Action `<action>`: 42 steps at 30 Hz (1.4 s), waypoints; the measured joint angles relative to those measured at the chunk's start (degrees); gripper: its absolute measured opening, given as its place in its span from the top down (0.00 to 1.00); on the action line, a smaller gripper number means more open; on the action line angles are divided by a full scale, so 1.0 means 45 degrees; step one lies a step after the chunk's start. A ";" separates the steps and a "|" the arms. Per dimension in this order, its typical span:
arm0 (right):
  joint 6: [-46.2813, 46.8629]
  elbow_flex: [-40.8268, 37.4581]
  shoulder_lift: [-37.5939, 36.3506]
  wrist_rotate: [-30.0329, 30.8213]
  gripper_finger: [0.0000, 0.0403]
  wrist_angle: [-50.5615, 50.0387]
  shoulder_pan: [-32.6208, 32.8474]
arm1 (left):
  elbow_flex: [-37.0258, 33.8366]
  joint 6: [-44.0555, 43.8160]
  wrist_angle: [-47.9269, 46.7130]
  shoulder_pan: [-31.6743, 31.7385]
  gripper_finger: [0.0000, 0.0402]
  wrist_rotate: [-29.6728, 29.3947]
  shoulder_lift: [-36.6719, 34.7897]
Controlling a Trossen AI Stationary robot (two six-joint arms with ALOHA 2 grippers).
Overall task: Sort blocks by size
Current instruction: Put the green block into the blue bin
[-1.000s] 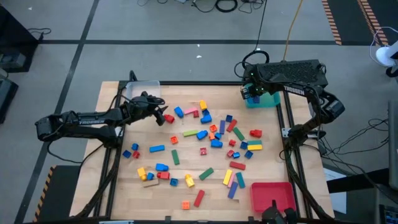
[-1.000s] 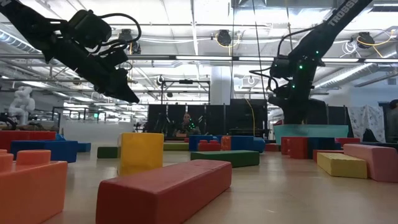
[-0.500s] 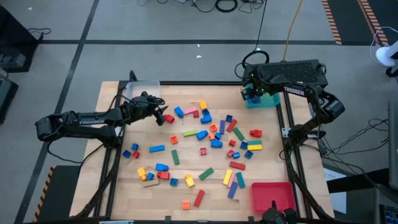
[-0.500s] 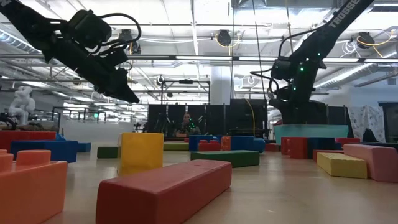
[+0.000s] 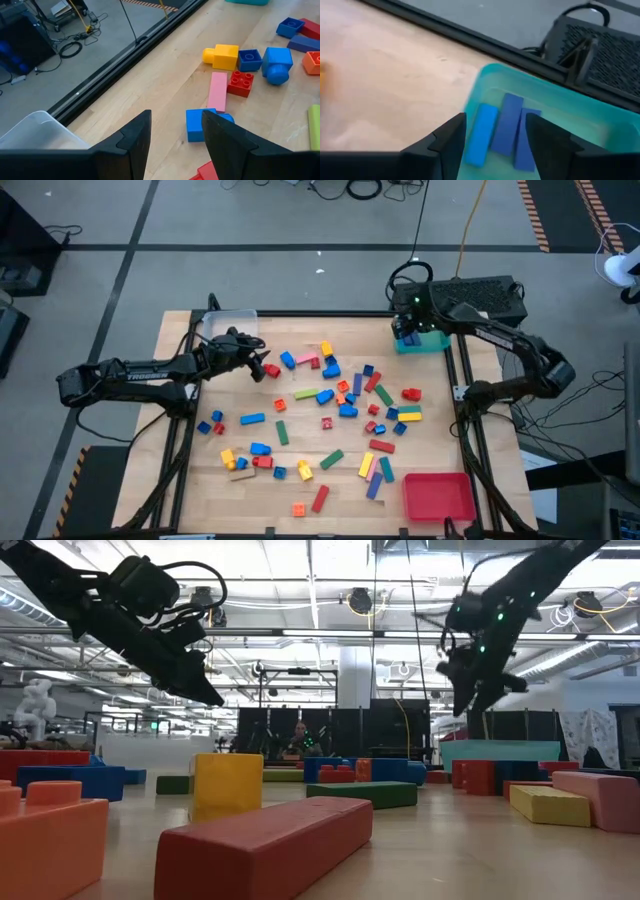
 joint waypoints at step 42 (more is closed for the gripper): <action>0.6805 0.0000 0.3843 0.0155 0.53 -0.2302 1.0138 | -0.0003 -0.0025 0.0042 -0.0005 0.56 0.0306 0.0001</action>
